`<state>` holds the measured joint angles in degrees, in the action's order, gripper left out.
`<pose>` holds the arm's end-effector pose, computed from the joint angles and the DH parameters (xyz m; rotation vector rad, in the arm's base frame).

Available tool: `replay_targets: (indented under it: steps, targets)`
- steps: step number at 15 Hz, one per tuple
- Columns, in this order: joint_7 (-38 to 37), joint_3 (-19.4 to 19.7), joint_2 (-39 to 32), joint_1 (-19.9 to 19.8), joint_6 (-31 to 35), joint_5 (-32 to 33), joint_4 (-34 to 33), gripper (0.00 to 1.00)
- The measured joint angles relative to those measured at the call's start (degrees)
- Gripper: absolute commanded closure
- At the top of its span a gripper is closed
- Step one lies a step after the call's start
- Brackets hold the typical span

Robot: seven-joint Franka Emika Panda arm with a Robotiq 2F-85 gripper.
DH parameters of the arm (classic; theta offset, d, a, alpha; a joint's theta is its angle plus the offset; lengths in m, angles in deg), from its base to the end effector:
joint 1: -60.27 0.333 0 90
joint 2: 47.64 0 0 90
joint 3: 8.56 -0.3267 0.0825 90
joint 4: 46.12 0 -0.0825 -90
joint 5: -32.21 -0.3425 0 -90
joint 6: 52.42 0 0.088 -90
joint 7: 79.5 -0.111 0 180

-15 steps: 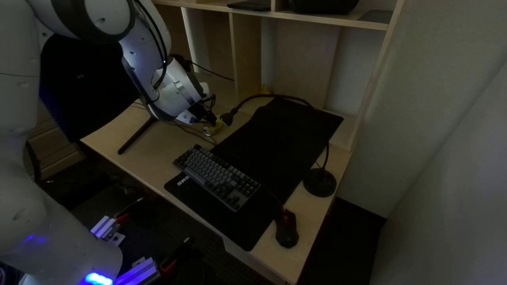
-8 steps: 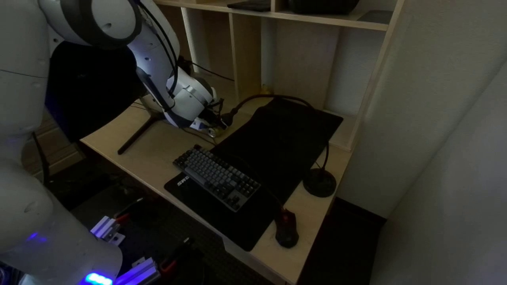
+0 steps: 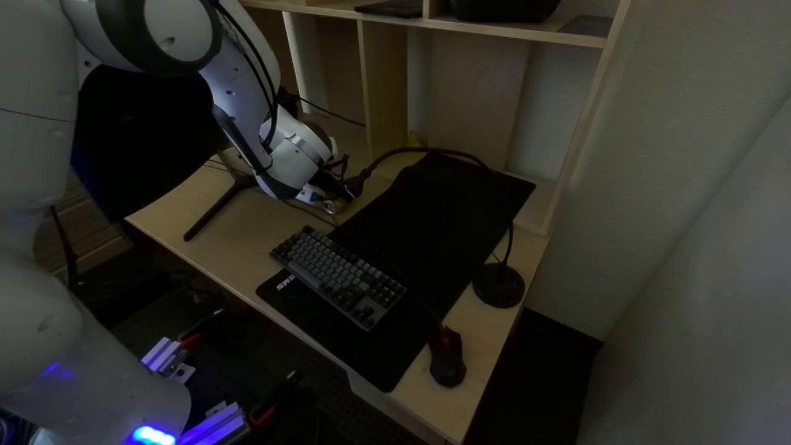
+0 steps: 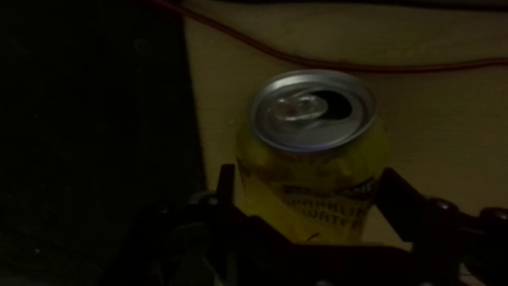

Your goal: Place the yellow can upright

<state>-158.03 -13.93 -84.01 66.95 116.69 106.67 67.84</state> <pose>0.5549 0.1801 0.1948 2.9914 0.0890 0.7293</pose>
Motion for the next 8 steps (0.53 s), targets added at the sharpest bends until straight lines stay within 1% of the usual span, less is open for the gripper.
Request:
replay_targets:
  steps: [1,6,8]
  targets:
    - [0.0,-0.03,0.02,0.0,0.04,0.0,-0.01,0.46]
    - [0.8,-0.58,1.11,-0.14,0.51,-0.1,-0.23,0.77]
    - [2.94,-1.25,1.77,-0.53,0.11,-2.77,0.09,0.89]
